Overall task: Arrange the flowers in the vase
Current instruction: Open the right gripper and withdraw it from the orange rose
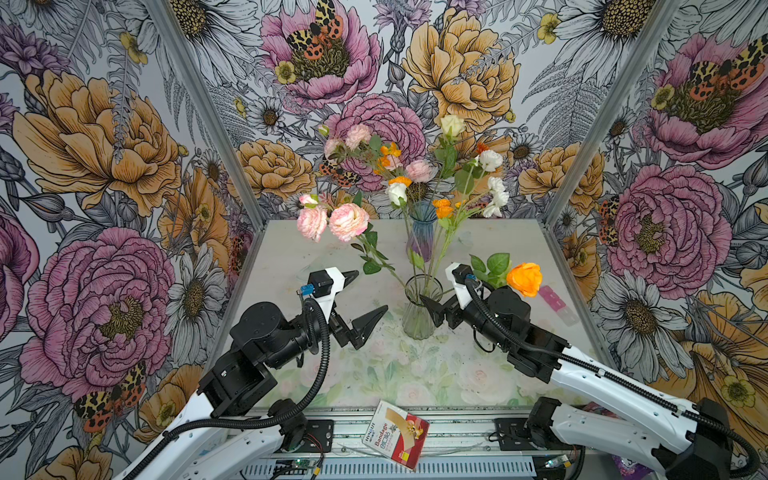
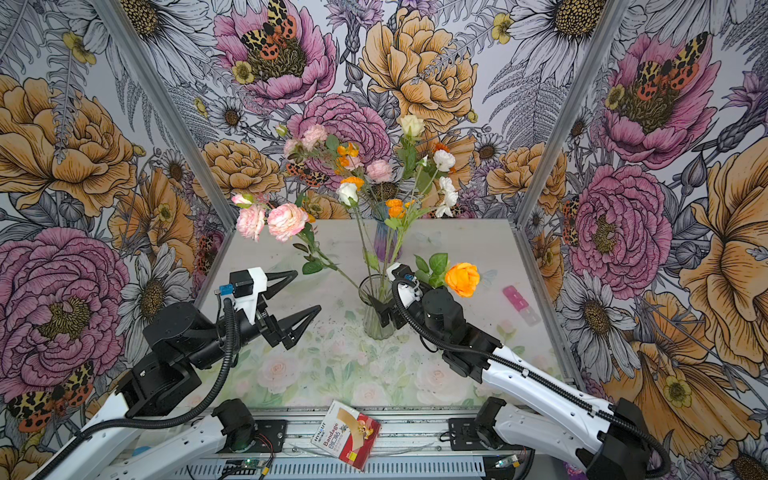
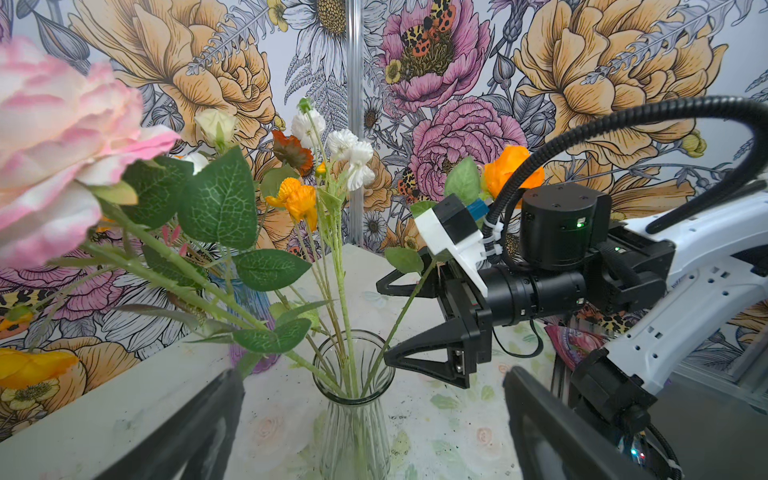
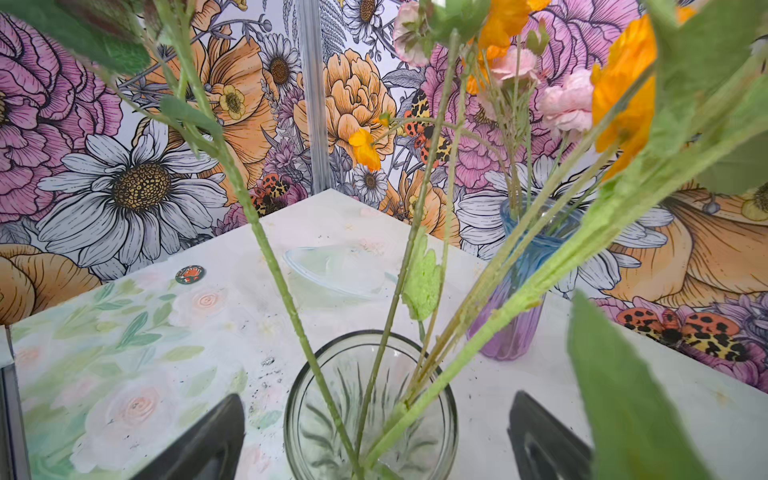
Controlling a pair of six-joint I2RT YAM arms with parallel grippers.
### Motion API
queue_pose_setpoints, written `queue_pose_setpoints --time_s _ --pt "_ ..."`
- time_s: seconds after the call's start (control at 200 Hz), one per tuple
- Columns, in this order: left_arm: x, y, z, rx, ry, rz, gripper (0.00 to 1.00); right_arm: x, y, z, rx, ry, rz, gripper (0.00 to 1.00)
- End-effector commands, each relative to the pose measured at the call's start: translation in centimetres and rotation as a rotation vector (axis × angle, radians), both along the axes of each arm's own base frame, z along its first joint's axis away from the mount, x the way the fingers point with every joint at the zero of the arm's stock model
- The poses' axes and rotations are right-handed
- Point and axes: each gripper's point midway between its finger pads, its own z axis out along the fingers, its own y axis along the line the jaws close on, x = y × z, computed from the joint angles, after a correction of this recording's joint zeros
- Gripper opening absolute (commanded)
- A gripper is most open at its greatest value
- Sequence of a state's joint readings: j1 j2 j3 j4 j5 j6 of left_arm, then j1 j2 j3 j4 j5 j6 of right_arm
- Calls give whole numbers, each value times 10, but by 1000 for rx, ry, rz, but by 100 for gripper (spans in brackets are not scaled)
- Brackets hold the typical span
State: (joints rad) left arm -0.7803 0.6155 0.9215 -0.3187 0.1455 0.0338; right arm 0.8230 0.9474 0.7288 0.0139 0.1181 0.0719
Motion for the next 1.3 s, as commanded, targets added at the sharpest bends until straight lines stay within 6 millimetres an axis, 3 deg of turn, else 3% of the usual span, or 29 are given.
queue_pose_setpoints --time_s 0.0,0.335,0.776,0.886,1.076,1.296 --pt "5 1 -8 22 4 24 99 -8 -9 4 38 40 -5 100" --pt "12 4 -19 45 8 62 99 -10 -19 10 2 125 -48 100" --pt "19 14 -52 126 93 123 99 -44 -47 -4 16 264 -56 100" --pt "25 25 -73 146 151 195 99 -52 -54 -17 -15 327 -67 99" --pt "52 53 -106 144 249 411 99 -55 -78 -57 -61 395 -175 100" --pt "85 102 -141 118 385 709 99 -47 -108 -91 -103 397 -339 99"
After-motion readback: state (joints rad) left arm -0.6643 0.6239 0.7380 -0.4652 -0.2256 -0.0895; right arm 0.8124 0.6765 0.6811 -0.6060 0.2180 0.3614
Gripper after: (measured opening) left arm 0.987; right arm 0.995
